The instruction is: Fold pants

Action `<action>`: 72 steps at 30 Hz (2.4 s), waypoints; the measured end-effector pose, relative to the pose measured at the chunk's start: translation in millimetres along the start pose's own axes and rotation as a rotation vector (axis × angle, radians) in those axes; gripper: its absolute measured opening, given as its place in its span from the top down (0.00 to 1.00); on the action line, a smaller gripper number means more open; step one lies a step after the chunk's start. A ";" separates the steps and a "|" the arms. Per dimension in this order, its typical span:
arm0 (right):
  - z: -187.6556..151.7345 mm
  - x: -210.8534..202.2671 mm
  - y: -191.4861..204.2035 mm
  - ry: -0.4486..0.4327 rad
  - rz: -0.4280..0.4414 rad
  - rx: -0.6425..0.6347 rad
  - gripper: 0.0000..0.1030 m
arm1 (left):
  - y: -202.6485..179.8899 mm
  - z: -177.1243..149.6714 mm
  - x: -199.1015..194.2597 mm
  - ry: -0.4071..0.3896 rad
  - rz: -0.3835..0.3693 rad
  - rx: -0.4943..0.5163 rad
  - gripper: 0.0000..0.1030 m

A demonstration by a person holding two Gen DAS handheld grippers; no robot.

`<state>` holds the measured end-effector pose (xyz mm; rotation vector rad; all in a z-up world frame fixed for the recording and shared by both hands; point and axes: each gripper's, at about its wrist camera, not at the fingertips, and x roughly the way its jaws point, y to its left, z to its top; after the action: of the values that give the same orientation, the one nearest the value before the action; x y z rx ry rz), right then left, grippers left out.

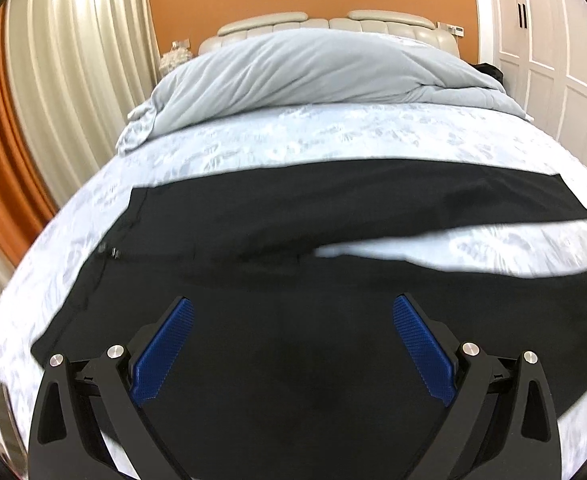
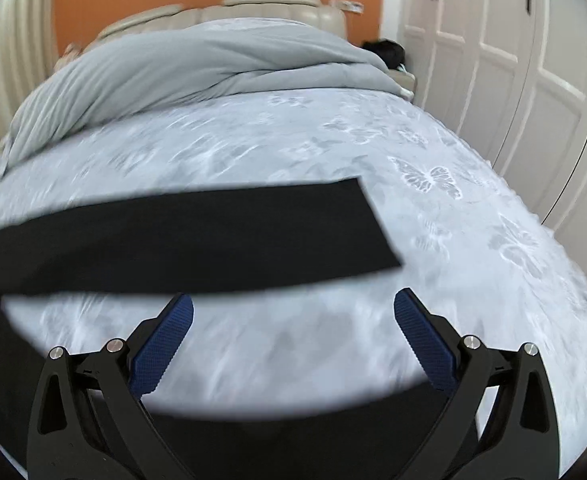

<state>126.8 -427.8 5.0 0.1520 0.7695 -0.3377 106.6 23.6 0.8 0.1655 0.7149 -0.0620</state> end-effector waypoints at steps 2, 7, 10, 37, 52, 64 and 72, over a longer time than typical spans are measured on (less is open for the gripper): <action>26.5 32.0 -22.7 0.008 0.023 0.041 0.04 | -4.8 13.3 11.1 -0.004 0.010 0.009 0.05; 60.8 110.4 -48.0 0.051 0.011 0.056 0.05 | -17.9 35.1 41.3 0.004 0.006 0.034 0.05; 68.8 154.0 -51.9 0.107 0.008 0.048 0.05 | -21.5 37.7 58.8 0.025 0.001 0.049 0.05; 57.8 135.3 -28.2 0.025 0.056 0.059 0.93 | 295.3 106.2 278.7 0.292 0.184 -0.468 0.65; 25.7 -54.7 -46.8 -0.186 0.137 -0.058 0.94 | 299.8 96.2 21.7 0.002 -0.029 -0.337 0.91; -125.4 -96.1 -123.8 0.059 0.072 -0.016 0.40 | 302.6 -61.2 -44.7 0.189 -0.078 -0.492 0.51; -149.7 -131.1 -131.6 0.053 0.295 0.346 0.33 | 288.2 -77.6 -38.3 0.274 -0.244 -0.778 0.21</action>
<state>-105.3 -480.7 -10.8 0.5959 0.7239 -0.1838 60.1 320.8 5.7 -0.6697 0.9815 0.0101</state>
